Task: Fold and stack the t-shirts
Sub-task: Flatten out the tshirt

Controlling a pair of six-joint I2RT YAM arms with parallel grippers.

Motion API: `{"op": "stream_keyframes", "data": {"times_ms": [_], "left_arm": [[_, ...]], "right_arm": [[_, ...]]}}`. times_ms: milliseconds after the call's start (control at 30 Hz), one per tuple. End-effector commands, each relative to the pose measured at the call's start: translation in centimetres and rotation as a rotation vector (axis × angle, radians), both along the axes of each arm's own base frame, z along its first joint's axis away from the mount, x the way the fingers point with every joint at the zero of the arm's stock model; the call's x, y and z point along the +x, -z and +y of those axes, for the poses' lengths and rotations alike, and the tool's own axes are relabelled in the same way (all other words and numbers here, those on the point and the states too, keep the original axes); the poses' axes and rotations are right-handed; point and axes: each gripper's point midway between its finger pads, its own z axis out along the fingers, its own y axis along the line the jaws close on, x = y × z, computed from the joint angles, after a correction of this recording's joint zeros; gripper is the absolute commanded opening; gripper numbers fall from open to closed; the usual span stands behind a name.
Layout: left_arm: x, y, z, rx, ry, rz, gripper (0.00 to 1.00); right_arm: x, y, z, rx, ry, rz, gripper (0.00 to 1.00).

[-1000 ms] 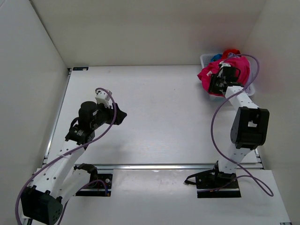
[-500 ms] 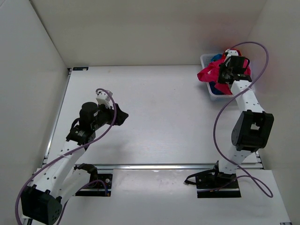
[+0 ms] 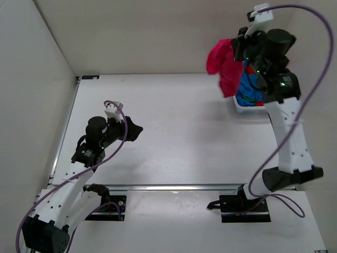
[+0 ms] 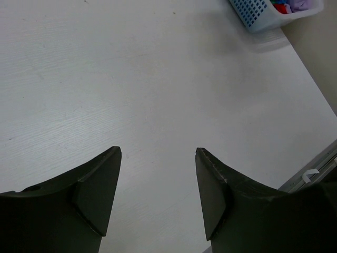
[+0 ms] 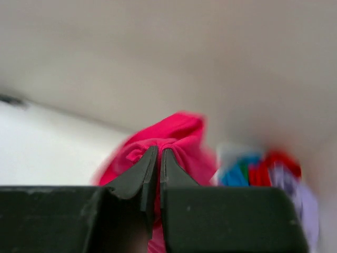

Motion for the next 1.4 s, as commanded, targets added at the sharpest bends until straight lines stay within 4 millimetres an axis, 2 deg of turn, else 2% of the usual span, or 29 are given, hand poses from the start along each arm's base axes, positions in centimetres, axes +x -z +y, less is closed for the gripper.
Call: {"op": "stream_keyframes", "data": {"times_ms": [0,67,100,167,200,267,300,333,367,400,433,567,600,667,767,867,967,1000,1067,1100,1233,1267,1333,1367], "left_arm": [[-0.4,-2.1,0.3,-0.033,-0.010,-0.064,0.71],[-0.9,-4.0,0.5,-0.065,-0.007,-0.131,0.72],[-1.1,-4.6,0.6,-0.073,-0.015,-0.157,0.72],[-1.9,-7.3,1.9,-0.118,-0.077,-0.268,0.74],[-1.8,-8.0,2.9,-0.118,-0.128,-0.301,0.75],[-2.8,-10.5,4.4,-0.134,-0.187,-0.395,0.78],[-2.8,-10.9,5.4,-0.122,-0.230,-0.412,0.79],[-3.4,-11.9,5.5,-0.124,-0.231,-0.442,0.79],[-3.6,-12.3,6.0,-0.123,-0.254,-0.449,0.79],[-3.5,-12.5,6.2,-0.112,-0.266,-0.451,0.79],[-3.8,-13.0,6.4,-0.118,-0.276,-0.464,0.79],[-3.8,-13.5,7.4,-0.118,-0.329,-0.450,0.83],[-3.7,-13.6,7.4,-0.119,-0.330,-0.455,0.84],[-3.6,-13.4,7.0,-0.116,-0.311,-0.454,0.84],[-2.9,-12.1,5.1,-0.122,-0.226,-0.412,0.84],[-2.2,-11.1,3.1,-0.140,-0.135,-0.394,0.88],[-1.6,-10.5,1.2,-0.154,-0.049,-0.417,0.89],[-1.6,-11.2,0.5,-0.160,-0.014,-0.465,0.91],[-1.2,-9.8,-0.4,-0.144,0.018,-0.482,0.93],[-1.2,-9.9,-1.0,-0.139,0.040,-0.513,0.95],[-1.5,-6.4,-3.9,-0.071,0.167,-0.500,0.97],[-1.6,-5.4,-4.5,-0.058,0.196,-0.477,0.98],[-2.8,-4.6,-6.6,-0.066,0.278,-0.461,0.99],[-2.7,-3.9,-7.0,-0.058,0.280,-0.442,0.99]], "right_arm": [[-11.9,-13.9,3.1,0.078,-0.190,-0.354,0.00],[-13.9,-14.9,3.9,0.142,-0.283,-0.380,0.00],[-13.8,-14.7,3.7,0.149,-0.291,-0.373,0.00],[-13.3,-13.7,3.5,0.191,-0.328,-0.341,0.00],[-12.8,-12.7,3.6,0.207,-0.337,-0.310,0.00],[-11.2,-9.8,4.9,0.202,-0.351,-0.227,0.00],[-10.6,-8.9,5.3,0.195,-0.341,-0.209,0.01],[-9.8,-7.2,6.4,0.196,-0.349,-0.164,0.00],[-9.1,-5.5,6.9,0.192,-0.346,-0.129,0.00],[-9.2,-5.0,7.8,0.192,-0.360,-0.120,0.00],[-8.4,-3.5,8.4,0.184,-0.341,-0.097,0.00],[-7.2,0.0,9.9,0.157,-0.295,-0.038,0.00],[-7.3,0.2,10.1,0.162,-0.302,-0.029,0.01],[-7.2,2.0,11.0,0.143,-0.301,0.022,0.00],[-7.8,4.3,12.5,0.108,-0.317,0.075,0.00],[-8.7,5.0,13.0,0.119,-0.351,0.096,0.00],[-9.8,4.7,13.6,0.120,-0.406,0.094,0.00],[-10.2,4.7,13.8,0.116,-0.423,0.102,0.00],[-10.9,4.1,14.3,0.129,-0.458,0.096,0.00],[-11.1,3.9,14.4,0.137,-0.466,0.097,0.00],[-11.8,2.9,15.4,0.158,-0.502,0.084,0.00],[-12.0,3.2,16.1,0.156,-0.514,0.092,0.00],[-11.9,2.9,16.4,0.154,-0.516,0.090,0.00],[-11.7,2.9,16.7,0.155,-0.520,0.091,0.00]]}}
